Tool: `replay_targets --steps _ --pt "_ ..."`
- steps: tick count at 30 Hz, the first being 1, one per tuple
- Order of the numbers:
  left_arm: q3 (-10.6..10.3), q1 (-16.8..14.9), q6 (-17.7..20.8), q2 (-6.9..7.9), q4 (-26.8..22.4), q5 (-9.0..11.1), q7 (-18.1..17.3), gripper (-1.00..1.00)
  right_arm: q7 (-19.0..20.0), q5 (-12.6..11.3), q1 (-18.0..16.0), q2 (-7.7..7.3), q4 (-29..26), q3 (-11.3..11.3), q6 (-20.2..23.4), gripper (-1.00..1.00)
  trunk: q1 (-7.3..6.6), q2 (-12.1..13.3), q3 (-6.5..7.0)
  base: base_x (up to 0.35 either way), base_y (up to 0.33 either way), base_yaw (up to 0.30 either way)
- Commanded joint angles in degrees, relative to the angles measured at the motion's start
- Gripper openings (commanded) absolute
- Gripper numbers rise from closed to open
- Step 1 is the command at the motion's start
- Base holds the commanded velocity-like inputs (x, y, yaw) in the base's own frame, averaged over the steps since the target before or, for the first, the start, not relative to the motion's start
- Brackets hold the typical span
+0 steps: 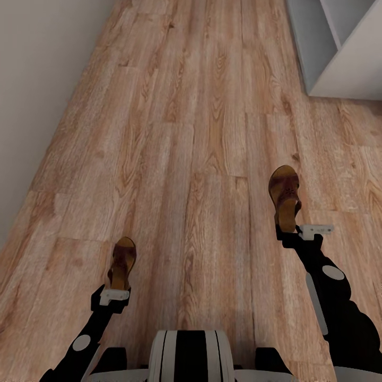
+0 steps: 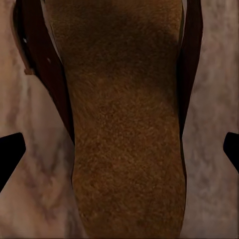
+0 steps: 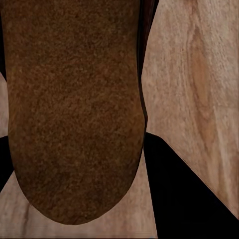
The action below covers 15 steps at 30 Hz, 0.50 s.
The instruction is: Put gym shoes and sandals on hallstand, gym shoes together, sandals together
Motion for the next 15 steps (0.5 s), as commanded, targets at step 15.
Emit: replay_targets --steps 15 --pt "0.13 0.04 -0.21 -0.11 -0.17 -0.60 0.03 1.00 0.19 0.31 -0.04 0.01 -0.09 -0.04 0.36 -1.00 0.20 -0.12 -2.78 0.000 0.000 -0.014"
